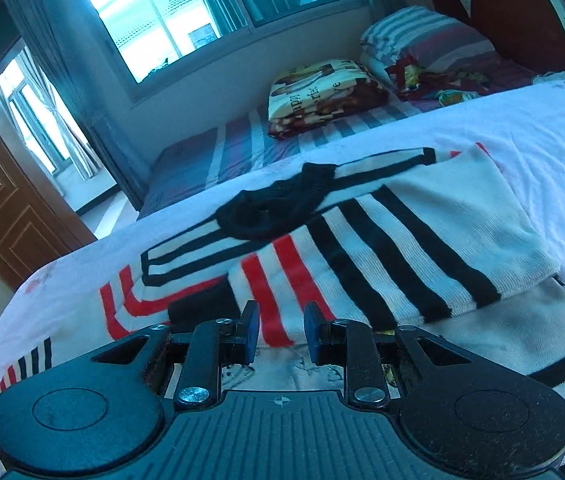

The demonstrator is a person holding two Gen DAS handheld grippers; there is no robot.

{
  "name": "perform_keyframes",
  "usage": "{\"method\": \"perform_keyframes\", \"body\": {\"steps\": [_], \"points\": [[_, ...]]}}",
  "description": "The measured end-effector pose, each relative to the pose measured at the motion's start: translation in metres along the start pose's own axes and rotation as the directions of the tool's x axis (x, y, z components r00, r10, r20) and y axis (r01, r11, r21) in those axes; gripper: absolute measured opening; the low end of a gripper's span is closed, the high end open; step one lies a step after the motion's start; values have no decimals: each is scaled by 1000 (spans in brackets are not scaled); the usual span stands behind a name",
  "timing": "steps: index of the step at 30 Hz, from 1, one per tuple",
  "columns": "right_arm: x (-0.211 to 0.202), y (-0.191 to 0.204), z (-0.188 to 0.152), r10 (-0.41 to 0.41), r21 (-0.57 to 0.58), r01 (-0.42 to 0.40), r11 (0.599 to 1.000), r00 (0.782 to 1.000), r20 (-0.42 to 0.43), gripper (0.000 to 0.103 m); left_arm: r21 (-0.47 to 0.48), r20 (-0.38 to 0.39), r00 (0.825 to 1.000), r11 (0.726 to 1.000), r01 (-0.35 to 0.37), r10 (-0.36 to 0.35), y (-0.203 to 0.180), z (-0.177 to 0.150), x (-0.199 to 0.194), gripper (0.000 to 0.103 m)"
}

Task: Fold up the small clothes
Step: 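Grasp the other black cuff with the left gripper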

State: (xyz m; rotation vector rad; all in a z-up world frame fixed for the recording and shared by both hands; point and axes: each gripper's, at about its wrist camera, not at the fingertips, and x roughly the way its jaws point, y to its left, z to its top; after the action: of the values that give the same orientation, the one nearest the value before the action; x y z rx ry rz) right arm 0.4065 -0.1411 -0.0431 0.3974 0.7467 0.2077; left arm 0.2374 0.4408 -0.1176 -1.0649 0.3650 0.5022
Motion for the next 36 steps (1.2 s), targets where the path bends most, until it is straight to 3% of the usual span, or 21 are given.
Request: {"method": "perform_keyframes", "body": {"steps": [4,6,8,11,16,20,24,28,32,36], "points": [[6,3,1,-17,-7,17,1000,1000,-1,24,-27,-1,1000,1000,-6,6,7,8,16,10],[8,-1,-1,-23,6,23,1000,1000,-8,24,-34,0,1000,999,-2,2,11,9,17,7],[9,-6,-3,-27,17,28,999,1000,-14,24,33,11,1000,999,-28,27,-6,6,13,5],[7,-14,-7,-34,25,35,999,999,-15,24,132,22,998,990,53,-57,-45,-9,-2,5],[2,-31,-9,-36,52,37,998,999,-14,24,381,-69,983,906,185,-172,-134,-62,-5,5],[-9,-48,-4,-29,77,29,997,1000,-2,24,490,-167,963,830,267,-211,-193,-119,7,5],[-19,-63,0,-10,97,9,995,1000,10,24,528,-267,938,781,333,-220,-234,-177,23,5],[-24,-77,3,-2,107,1,994,1000,6,24,570,-359,911,725,387,-204,-265,-230,44,5],[-25,-95,5,2,156,-3,988,1000,7,24,595,-424,889,687,418,-173,-278,-276,62,5],[-26,-110,9,33,199,-35,979,999,10,24,637,-462,881,652,413,-107,-283,-314,76,5]]}}
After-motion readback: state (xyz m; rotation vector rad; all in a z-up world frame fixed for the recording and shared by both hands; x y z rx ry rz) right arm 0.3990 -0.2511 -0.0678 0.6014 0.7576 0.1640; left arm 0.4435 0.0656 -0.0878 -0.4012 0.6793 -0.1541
